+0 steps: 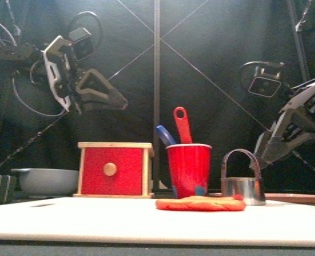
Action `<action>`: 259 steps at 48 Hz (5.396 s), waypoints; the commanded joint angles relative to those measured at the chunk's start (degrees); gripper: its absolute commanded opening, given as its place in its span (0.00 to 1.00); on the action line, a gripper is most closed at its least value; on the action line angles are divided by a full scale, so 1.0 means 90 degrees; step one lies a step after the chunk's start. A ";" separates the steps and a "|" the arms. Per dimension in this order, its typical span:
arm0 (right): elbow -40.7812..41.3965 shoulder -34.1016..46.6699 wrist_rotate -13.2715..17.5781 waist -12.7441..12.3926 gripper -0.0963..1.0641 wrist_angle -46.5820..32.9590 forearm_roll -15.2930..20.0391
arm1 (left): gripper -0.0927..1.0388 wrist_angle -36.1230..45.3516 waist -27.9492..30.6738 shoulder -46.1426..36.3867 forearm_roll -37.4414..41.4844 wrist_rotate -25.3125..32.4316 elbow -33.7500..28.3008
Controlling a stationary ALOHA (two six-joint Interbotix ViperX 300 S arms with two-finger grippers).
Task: Get the cutter from the drawer then cut the dough then place the extra dough in the bowl
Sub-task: Cut the dough
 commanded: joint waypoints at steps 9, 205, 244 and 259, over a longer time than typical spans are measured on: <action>-0.0234 0.0186 -0.0010 -0.0049 0.78 -0.0107 0.0020 | 0.39 -0.0059 -0.0010 0.0020 0.0000 -0.0010 -0.0088; -0.2363 0.0498 0.0068 0.1582 0.76 0.2041 0.0039 | 0.40 -0.0059 -0.0117 0.0039 -0.0010 -0.0039 0.0039; -0.0586 -0.2246 0.0078 0.1670 0.76 0.1768 0.1289 | 0.82 -0.1094 -0.0664 0.0352 0.0010 0.0049 -0.0137; -0.0244 -0.1621 -0.0068 0.1514 0.76 0.0234 0.1230 | 0.85 -0.2451 -0.1221 0.1689 -0.0352 0.0264 -0.0342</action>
